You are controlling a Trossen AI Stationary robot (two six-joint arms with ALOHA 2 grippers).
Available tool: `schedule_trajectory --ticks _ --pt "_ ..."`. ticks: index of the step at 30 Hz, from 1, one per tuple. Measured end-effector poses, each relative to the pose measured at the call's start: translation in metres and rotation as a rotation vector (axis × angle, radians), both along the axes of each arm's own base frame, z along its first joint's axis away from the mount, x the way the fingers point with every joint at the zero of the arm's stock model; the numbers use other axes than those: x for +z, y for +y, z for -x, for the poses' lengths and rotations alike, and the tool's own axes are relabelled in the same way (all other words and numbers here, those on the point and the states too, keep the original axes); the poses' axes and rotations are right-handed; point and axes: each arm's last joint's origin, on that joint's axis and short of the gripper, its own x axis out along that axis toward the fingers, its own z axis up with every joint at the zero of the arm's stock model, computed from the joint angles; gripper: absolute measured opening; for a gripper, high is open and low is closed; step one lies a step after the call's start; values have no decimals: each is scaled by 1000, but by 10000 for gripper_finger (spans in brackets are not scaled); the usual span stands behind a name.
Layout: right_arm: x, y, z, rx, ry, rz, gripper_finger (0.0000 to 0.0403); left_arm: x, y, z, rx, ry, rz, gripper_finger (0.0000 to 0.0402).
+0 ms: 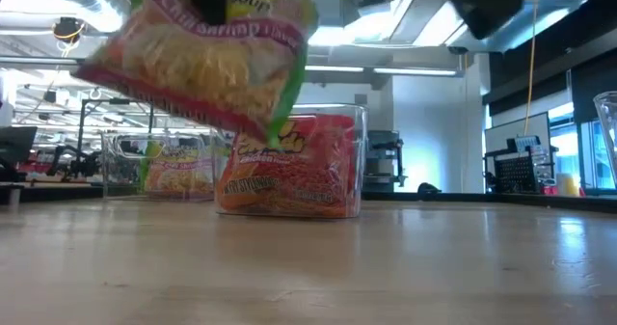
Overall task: Sort Maruchan noodles
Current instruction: Put the green noodle pack into the top transparent bin
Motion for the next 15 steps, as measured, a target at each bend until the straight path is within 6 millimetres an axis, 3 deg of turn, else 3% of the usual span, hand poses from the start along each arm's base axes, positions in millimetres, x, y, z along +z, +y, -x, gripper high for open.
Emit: schedule_trajectory --ticks 5,9,15 --pt "-3 9 7 16 -10 72 275 9 4 25 86 120 -57 92" --pt "-6 8 6 -33 -1 64 276 20 9 45 117 98 -69 92" --pt "-17 9 3 -38 28 74 276 40 42 95 199 5 -83 92"
